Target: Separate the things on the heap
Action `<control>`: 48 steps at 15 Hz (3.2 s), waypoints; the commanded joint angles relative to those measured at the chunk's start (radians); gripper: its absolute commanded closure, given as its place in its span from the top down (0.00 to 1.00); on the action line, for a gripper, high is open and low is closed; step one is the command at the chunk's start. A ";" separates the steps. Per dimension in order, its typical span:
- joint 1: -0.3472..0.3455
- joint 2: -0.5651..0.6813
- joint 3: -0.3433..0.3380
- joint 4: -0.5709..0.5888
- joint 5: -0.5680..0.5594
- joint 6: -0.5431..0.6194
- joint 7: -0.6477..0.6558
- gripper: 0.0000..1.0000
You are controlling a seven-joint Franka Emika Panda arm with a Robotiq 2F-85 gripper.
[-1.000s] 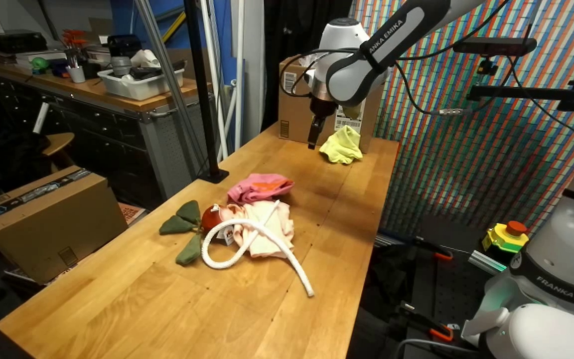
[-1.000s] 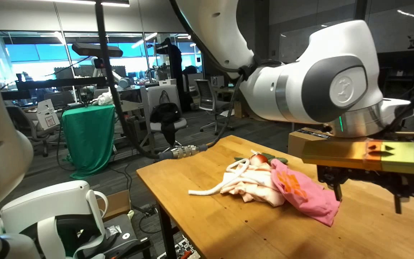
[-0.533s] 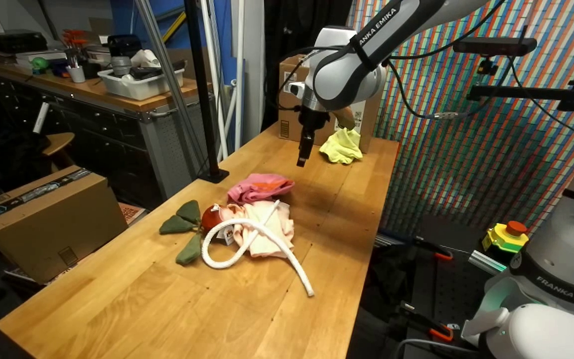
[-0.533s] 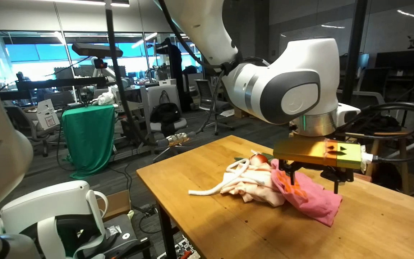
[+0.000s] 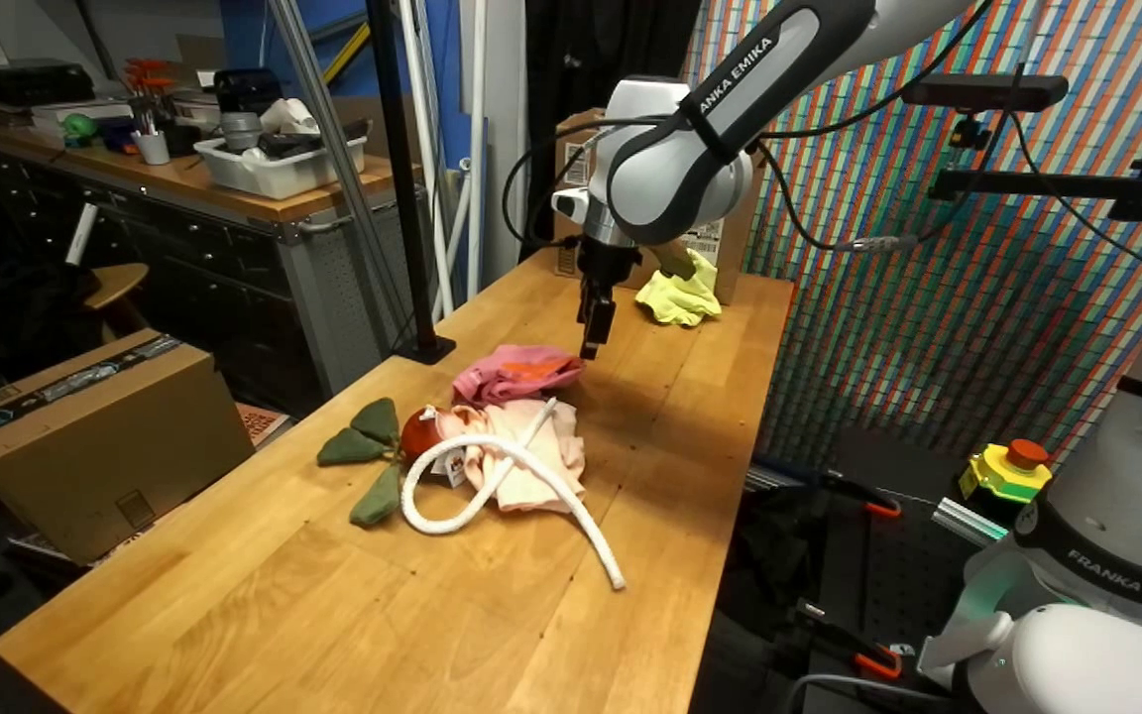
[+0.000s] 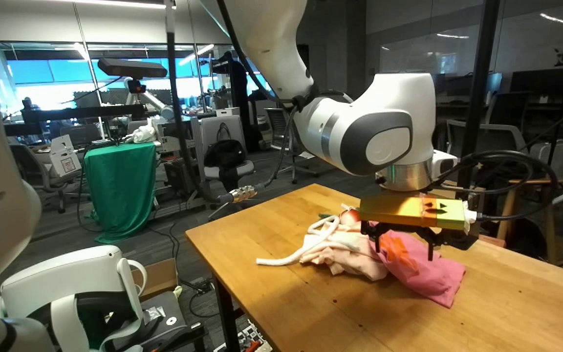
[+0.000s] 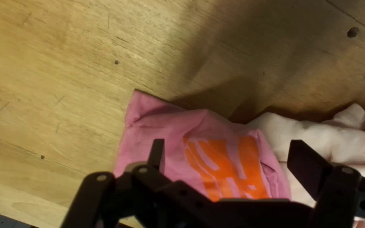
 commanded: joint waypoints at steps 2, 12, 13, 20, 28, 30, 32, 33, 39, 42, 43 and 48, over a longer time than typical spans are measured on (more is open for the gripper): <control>0.001 0.044 0.022 0.032 0.024 0.025 -0.053 1.00; 0.017 0.122 0.015 0.082 -0.068 -0.030 -0.128 1.00; 0.022 0.128 0.008 0.086 -0.094 -0.033 -0.123 1.00; 0.048 0.143 -0.038 0.086 -0.247 0.058 -0.083 0.70; 0.009 0.153 0.014 0.072 -0.189 0.164 -0.116 0.09; 0.011 0.151 0.010 0.067 -0.197 0.170 -0.111 0.04; 0.015 0.147 0.002 0.057 -0.206 0.182 -0.102 0.04; 0.022 0.141 -0.007 0.049 -0.218 0.198 -0.092 0.07; 0.082 0.106 -0.124 -0.001 -0.341 0.411 0.029 0.07; 0.178 0.111 -0.272 0.003 -0.388 0.557 0.114 0.07; 0.224 0.118 -0.336 0.010 -0.389 0.596 0.132 0.07; 0.474 0.186 -0.644 0.023 -0.298 0.759 0.158 0.07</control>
